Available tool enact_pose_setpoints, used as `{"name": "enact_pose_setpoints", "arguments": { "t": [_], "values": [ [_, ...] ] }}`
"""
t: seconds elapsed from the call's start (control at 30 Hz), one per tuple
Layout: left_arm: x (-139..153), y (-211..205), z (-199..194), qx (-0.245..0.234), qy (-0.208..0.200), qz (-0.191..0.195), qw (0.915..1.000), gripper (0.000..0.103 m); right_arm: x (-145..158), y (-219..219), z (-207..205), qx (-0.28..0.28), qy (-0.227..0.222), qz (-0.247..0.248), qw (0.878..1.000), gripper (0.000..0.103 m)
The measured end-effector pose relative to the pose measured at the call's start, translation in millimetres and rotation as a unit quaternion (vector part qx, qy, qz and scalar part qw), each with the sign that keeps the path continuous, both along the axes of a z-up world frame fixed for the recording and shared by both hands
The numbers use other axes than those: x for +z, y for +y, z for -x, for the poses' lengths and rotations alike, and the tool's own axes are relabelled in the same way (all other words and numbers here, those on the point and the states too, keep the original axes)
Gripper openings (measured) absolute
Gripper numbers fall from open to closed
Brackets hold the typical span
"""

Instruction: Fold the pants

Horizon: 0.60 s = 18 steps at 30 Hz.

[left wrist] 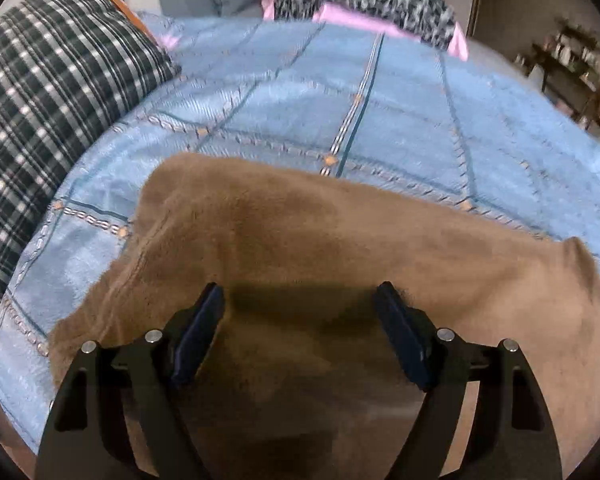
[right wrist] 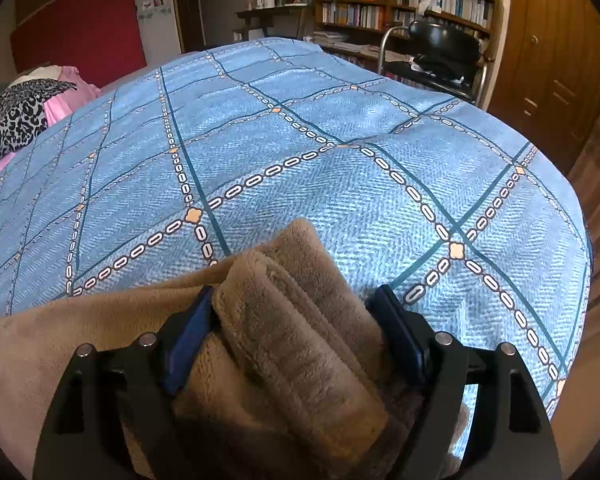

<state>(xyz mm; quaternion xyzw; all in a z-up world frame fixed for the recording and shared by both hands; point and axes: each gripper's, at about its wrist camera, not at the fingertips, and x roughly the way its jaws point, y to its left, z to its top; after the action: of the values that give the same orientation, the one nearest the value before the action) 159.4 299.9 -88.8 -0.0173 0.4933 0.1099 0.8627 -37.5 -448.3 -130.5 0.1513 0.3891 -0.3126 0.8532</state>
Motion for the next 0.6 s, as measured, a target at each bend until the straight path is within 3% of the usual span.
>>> {"name": "enact_pose_setpoints", "arguments": {
  "t": [0.1, 0.33, 0.6],
  "values": [
    [-11, -7, -7, -0.016, 0.015, -0.043, 0.9988, 0.081, -1, 1, 0, -0.001, 0.001, 0.002, 1.000, 0.079],
    [-9, -6, 6, -0.017, -0.007, -0.031, 0.9993, 0.081, -2, 0, -1, -0.002, 0.001, 0.005, 1.000, 0.081],
    [21, -61, 60, -0.064, -0.044, -0.079, 0.9939, 0.086, -3, -2, 0, -0.001, -0.004, 0.002, 1.000, 0.082]
  ]
}}
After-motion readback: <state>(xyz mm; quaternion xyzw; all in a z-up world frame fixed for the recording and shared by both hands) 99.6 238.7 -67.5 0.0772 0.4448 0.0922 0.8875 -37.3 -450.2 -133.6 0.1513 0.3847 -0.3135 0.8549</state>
